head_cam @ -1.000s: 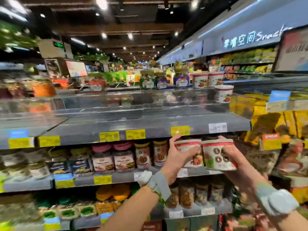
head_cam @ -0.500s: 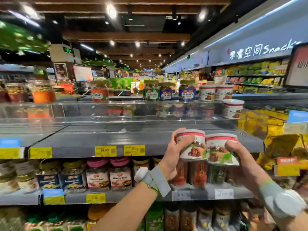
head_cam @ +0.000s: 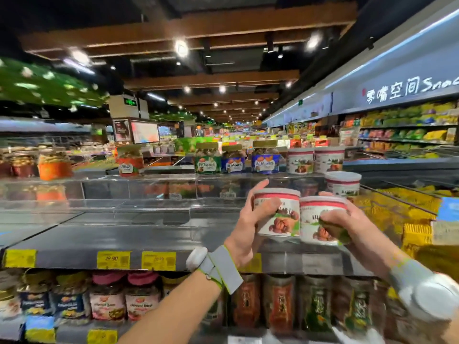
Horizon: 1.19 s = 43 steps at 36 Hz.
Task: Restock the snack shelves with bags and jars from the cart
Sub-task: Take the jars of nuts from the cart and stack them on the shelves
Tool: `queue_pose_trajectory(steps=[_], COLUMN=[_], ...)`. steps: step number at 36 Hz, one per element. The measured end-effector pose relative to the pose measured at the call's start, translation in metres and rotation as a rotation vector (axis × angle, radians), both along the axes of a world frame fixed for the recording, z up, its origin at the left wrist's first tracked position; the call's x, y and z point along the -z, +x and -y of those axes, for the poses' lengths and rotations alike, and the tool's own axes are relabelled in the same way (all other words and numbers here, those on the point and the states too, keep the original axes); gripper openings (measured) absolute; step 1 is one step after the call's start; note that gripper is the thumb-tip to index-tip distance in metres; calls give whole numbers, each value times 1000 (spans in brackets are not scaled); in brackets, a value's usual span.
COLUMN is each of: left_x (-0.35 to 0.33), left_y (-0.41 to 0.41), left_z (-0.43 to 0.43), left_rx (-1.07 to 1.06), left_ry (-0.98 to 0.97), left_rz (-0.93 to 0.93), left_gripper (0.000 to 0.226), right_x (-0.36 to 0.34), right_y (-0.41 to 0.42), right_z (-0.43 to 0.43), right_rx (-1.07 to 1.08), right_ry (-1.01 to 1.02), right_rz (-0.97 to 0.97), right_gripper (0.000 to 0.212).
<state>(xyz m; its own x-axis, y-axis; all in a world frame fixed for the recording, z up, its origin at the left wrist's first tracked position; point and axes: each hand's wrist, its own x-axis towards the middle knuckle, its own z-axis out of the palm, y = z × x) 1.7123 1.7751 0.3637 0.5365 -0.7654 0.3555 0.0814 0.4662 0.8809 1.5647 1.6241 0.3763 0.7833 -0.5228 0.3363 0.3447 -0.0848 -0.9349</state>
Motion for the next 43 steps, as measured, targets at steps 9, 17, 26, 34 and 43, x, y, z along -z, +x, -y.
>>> queue_pose_trajectory(steps=[9, 17, 26, 34, 43], left_x=[-29, -49, -38, -31, -31], left_y=[15, 50, 66, 70, 66], left_z=[38, 49, 52, 52, 55], left_rx=[-20, -149, -143, -174, -163], left_ry=[-30, 8, 31, 37, 66], left_rz=[22, 50, -18, 10, 104], left_gripper=[96, 78, 62, 66, 72], right_x=[-49, -124, -126, -104, -101], right_y=[15, 32, 70, 96, 102], right_z=[47, 66, 85, 98, 108], right_rx=[129, 292, 259, 245, 269], right_ry=[-264, -768, -1231, -1380, -1419], right_rz=[-165, -329, -701, -784, -789], right_gripper=[93, 62, 37, 40, 33])
